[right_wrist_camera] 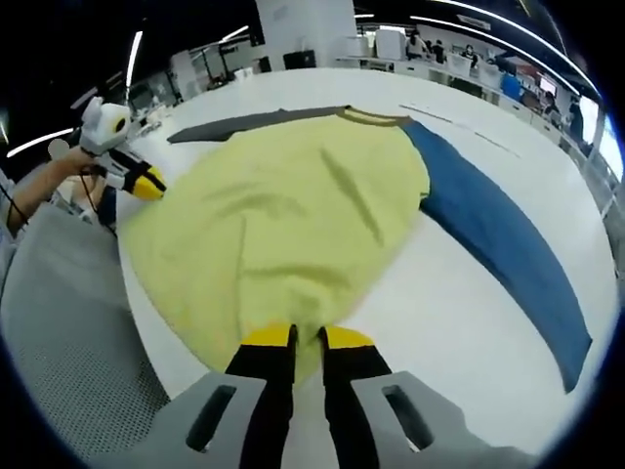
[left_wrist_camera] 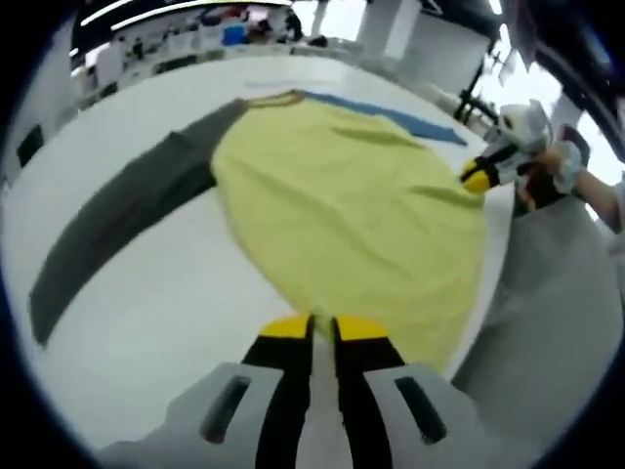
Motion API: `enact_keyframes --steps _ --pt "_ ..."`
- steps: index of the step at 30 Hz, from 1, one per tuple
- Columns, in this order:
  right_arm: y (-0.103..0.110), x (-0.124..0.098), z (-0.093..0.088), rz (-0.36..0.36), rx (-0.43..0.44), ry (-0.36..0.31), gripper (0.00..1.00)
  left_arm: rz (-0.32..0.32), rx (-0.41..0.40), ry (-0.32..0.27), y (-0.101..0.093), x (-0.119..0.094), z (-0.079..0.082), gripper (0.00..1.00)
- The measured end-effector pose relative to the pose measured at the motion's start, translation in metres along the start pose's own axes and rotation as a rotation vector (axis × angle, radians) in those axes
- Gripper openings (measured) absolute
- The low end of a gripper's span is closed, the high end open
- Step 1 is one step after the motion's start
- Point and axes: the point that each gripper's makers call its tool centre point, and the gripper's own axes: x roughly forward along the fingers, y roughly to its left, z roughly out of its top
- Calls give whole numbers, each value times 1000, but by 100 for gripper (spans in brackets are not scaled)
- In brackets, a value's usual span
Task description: Fold the garment on the visible template until the final outline fits inside the template.
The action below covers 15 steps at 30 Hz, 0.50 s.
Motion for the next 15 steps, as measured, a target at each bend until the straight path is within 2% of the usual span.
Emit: enact_keyframes --steps 8,15 --pt "2 0 1 6 0 -1 5 52 55 5 -1 1 0 0" --pt "5 -3 3 -14 -38 4 3 78 42 -1 0 1 1 0"
